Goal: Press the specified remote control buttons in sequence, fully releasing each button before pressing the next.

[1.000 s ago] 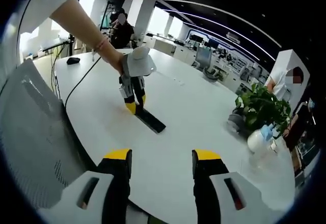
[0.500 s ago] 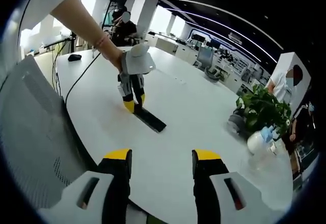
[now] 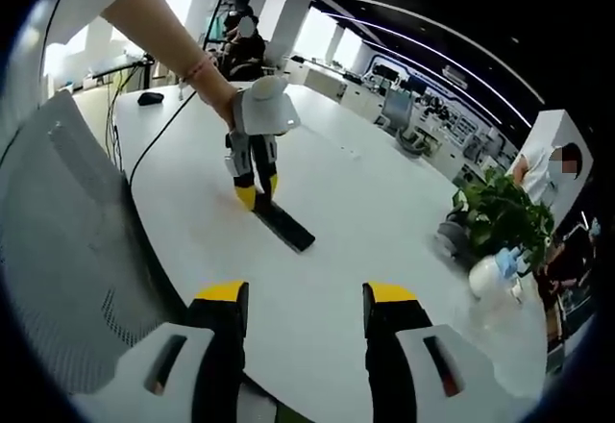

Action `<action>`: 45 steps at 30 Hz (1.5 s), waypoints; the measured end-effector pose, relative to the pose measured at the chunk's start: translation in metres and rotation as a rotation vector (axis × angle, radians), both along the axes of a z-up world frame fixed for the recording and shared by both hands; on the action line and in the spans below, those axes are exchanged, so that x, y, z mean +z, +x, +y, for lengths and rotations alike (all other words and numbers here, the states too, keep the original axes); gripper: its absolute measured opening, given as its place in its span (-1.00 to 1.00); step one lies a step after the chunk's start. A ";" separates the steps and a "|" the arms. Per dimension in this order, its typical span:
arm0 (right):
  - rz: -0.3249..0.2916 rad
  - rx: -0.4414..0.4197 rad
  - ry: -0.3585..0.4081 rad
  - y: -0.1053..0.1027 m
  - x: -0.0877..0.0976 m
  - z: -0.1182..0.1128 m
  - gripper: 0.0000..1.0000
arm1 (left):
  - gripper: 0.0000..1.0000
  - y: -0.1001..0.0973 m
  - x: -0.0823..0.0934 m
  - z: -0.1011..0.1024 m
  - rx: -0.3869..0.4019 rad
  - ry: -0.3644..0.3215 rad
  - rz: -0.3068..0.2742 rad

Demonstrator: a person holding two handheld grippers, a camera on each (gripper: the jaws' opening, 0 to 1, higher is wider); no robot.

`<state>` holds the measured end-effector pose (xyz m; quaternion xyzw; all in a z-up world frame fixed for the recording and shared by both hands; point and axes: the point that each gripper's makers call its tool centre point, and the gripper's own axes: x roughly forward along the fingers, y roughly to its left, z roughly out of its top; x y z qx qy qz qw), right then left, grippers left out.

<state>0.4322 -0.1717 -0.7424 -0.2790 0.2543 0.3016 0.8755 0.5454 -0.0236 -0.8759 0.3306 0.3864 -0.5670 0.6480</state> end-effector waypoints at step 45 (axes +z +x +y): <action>0.035 0.065 -0.062 -0.007 -0.010 0.008 -0.08 | -0.53 -0.054 0.002 0.004 -0.001 -0.035 0.058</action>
